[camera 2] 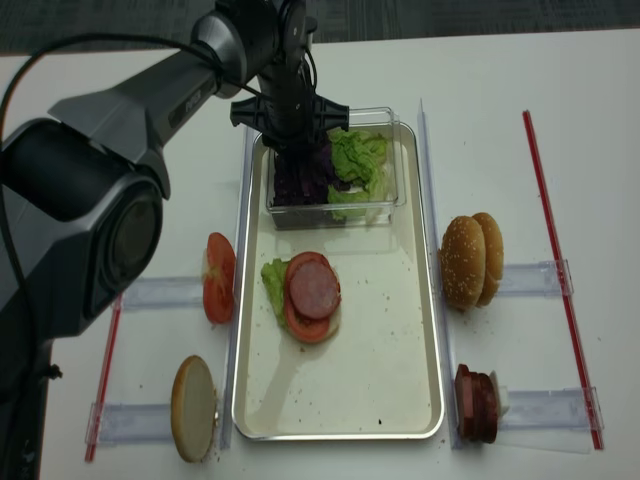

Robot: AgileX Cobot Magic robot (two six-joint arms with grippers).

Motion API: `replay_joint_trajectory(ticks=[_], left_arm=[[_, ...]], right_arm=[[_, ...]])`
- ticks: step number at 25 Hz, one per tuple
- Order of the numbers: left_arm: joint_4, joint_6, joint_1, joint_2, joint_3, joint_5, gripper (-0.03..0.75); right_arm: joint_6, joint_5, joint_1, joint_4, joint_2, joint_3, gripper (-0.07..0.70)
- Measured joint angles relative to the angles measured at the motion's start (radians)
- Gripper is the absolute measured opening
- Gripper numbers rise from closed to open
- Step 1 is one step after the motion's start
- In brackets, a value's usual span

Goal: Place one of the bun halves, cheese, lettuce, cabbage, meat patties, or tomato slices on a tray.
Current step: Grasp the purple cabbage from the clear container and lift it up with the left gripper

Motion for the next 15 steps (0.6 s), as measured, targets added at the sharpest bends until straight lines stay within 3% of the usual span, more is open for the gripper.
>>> replay_joint_trajectory(ticks=[8,15], left_arm=[[0.002,0.0,0.0,0.0,0.0,0.0,0.196],[0.013,0.0,0.0,0.002,-0.018,0.023,0.104]], right_arm=[[0.0,0.0,0.0,0.0,0.0,0.0,0.036],[0.0,0.0,0.0,0.0,0.0,0.0,0.036]])
